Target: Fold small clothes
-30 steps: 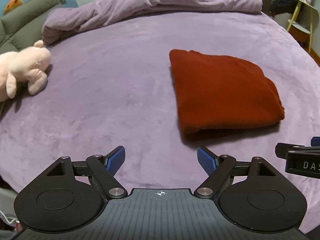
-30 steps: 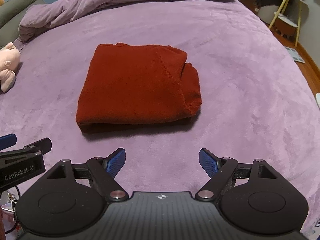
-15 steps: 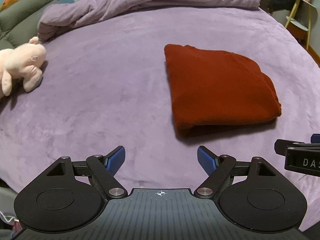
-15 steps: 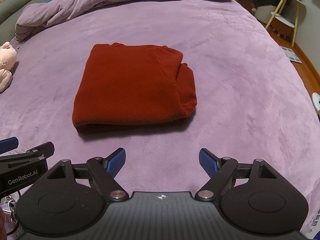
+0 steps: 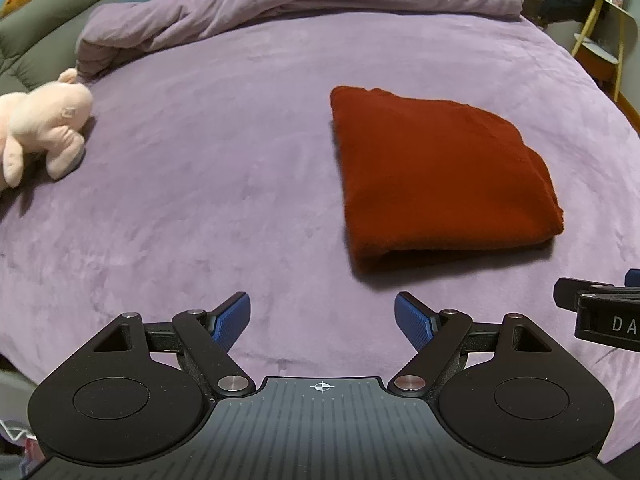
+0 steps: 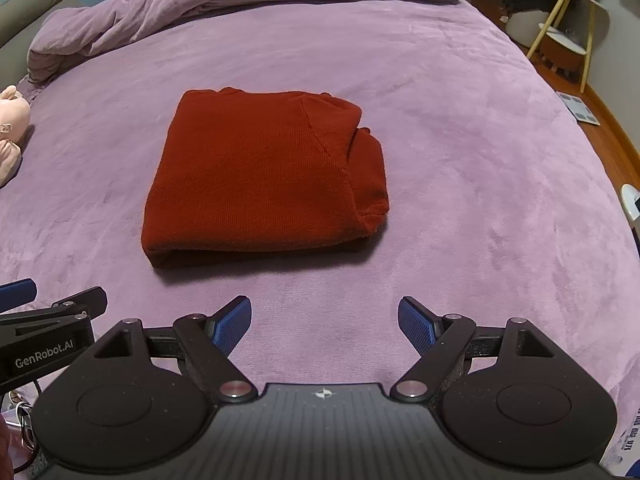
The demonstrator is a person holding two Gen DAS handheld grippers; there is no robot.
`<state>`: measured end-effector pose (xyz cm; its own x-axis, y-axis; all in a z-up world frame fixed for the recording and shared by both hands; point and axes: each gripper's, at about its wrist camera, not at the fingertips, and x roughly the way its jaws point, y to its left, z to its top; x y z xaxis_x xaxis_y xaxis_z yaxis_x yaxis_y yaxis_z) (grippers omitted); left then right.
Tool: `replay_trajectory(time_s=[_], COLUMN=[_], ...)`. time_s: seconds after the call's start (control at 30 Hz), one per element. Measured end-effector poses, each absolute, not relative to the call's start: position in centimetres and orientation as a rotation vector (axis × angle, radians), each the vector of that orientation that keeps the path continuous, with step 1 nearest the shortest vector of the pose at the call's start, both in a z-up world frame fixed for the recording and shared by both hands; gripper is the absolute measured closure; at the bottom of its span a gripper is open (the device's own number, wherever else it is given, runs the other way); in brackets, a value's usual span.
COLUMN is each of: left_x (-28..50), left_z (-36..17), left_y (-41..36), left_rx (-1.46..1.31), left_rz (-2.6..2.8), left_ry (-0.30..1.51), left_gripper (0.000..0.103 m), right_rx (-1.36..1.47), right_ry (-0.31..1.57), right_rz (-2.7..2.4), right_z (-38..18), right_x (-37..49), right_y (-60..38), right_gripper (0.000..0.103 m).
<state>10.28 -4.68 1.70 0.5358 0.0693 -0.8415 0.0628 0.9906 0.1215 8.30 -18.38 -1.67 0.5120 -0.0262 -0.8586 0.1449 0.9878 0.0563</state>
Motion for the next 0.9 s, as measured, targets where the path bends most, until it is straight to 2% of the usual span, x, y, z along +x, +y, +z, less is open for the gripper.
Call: replay_trajectory(time_s=[0.9], left_x=[10.5], left_z=[2.03], left_y=[-5.08], left_rx=[0.147], left_rz=[-0.006], left_ry=[1.007], left_gripper=[0.019], right_rx=[0.114], right_ry=[1.03], right_rz=[-0.108], right_z=[-1.23], right_x=[8.5], right_y=[-18.25], right_gripper=[0.022])
